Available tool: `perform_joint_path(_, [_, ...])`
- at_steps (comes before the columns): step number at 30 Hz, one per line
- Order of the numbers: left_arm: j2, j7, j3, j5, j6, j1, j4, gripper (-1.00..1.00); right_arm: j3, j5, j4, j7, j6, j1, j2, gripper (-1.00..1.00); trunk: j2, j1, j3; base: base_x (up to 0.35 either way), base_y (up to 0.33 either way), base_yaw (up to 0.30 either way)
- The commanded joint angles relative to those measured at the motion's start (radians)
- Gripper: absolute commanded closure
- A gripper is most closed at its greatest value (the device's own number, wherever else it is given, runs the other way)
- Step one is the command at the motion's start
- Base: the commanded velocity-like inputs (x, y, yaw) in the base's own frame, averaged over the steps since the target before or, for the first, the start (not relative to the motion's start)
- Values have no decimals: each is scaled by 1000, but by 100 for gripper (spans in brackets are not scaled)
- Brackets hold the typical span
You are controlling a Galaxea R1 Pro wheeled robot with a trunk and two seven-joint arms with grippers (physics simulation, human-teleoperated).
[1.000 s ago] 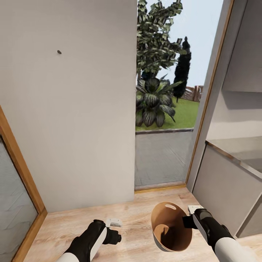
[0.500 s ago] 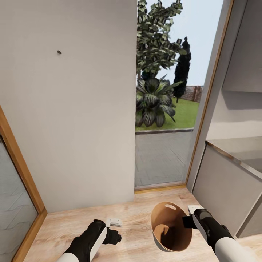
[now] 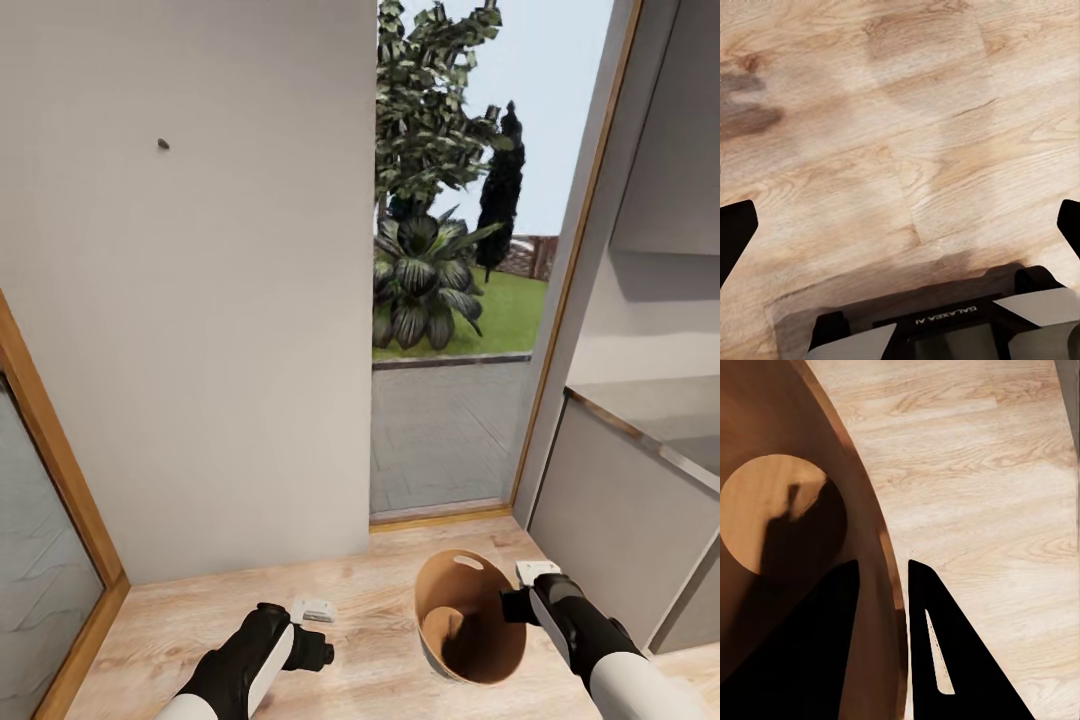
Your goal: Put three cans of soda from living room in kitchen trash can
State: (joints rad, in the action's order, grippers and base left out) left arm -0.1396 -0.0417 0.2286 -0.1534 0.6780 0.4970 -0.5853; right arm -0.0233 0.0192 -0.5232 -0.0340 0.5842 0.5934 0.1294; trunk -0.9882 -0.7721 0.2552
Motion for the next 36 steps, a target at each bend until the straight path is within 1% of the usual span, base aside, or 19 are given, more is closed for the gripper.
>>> perform_joint_path(1, [1, 0, 0, 0, 0, 0, 0, -100, 0, -11, 1, -3, -22, -2, 0, 100, 7, 4, -3, 0, 0, 0])
perform_joint_path(3, [0, -1, 0, 0, 0, 0, 1, -100, 0, -11, 1, -3, -41, -8, 0, 100, 21, 12, -9, 0, 0, 0])
perform_joint_path(8, [0, 0, 0, 0, 0, 0, -1, -100, -1, -11, 2, -3, -59, -13, 1, 100, 21, 12, -9, 0, 0, 0])
perform_joint_path(26, [0, 0, 0, 0, 0, 0, -3, -100, 2, -10, 19, -3, -61, -14, -3, 100, 21, 12, -12, 0, 0, 0])
perform_joint_path(31, [0, 0, 0, 0, 0, 0, -4, -100, 1, -10, 66, -3, -67, -15, 0, 100, 21, 12, -18, 0, 0, 0])
perform_joint_path(36, [0, 0, 0, 0, 0, 0, -4, -100, 0, -10, 96, -3, -103, -15, 1, 100, 21, 12, -24, 0, 0, 0])
